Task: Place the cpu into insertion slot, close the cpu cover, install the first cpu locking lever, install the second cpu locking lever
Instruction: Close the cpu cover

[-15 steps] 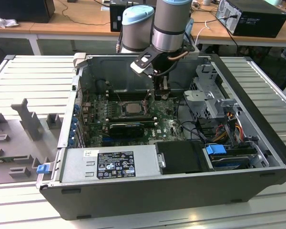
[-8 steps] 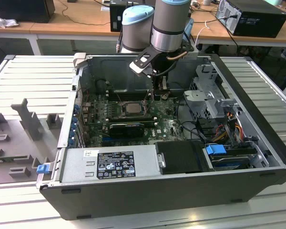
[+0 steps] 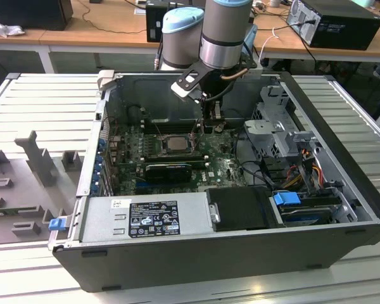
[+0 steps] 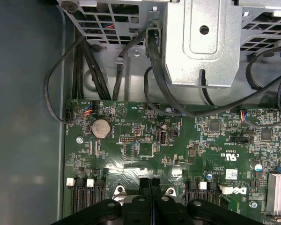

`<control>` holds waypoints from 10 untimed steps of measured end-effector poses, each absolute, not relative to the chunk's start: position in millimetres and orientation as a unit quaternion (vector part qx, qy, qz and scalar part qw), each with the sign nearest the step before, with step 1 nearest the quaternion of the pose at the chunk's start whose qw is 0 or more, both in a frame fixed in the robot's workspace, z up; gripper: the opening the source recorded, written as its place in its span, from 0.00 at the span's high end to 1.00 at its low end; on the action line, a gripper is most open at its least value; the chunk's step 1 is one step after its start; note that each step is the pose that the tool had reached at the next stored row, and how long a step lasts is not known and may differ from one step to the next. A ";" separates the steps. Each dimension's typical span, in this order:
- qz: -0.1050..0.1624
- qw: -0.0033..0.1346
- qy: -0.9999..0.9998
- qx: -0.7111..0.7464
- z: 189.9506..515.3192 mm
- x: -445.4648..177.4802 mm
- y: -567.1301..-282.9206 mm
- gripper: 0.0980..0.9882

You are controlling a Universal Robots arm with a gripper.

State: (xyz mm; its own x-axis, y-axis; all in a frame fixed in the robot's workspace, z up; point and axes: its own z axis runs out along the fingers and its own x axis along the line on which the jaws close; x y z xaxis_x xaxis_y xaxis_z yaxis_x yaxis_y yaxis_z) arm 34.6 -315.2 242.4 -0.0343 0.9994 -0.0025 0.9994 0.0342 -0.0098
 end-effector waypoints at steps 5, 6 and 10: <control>0.004 0.003 -0.719 -0.695 242.4 33.1 -315.2 0.99; 0.004 0.003 -0.719 -0.695 242.4 32.7 -315.2 0.99; 0.004 0.003 -0.719 -0.695 242.4 30.3 -315.2 0.99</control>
State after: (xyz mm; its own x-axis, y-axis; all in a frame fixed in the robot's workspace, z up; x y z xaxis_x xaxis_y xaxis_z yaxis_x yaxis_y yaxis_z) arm 30.3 -315.2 242.4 -0.0344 0.9994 -0.0025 0.9994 0.0343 -0.0098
